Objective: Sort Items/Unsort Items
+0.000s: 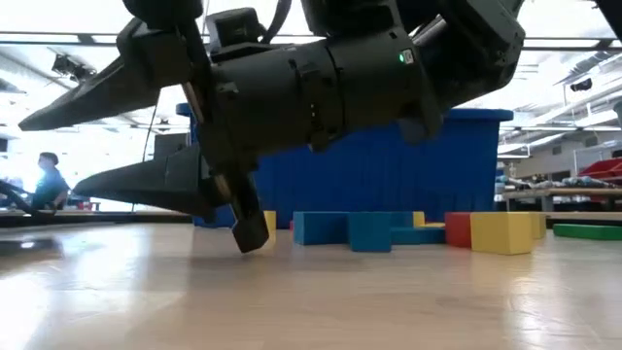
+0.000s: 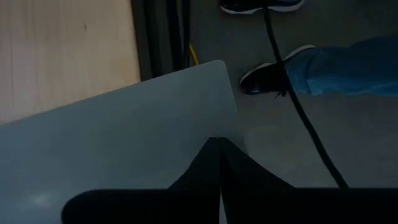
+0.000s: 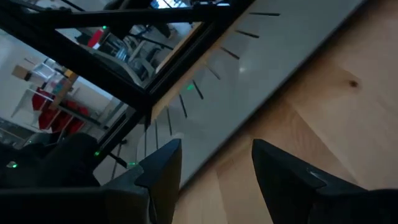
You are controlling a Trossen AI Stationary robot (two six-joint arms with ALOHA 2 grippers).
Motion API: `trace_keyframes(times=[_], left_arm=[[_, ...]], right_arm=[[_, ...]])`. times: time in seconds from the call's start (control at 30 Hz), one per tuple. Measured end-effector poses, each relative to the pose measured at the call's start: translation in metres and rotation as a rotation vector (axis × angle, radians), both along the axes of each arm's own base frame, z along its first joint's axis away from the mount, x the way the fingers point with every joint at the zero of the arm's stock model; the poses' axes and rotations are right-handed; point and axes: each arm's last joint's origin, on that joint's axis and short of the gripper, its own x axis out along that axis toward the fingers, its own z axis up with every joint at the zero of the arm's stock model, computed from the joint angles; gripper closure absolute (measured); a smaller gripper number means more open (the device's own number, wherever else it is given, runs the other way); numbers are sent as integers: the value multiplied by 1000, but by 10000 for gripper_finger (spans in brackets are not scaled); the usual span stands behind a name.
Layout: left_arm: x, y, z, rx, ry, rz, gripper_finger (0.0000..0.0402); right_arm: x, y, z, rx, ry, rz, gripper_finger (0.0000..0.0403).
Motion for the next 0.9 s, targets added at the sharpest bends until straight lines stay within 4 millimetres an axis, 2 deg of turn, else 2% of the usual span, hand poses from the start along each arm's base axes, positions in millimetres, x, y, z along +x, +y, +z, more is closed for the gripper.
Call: trace_keyframes(times=[0.17, 0.53, 0.9], left_arm=[[-3, -2, 0, -8, 4, -6, 401], [-4, -2, -5, -8, 9, -4, 401], [-3, -1, -5, 0, -6, -6, 401]], right_arm=[[1, -2, 0, -1, 0, -7, 203], [7, -21, -2, 37, 48, -95, 203], [8, -23, 1, 23, -19, -84, 204]])
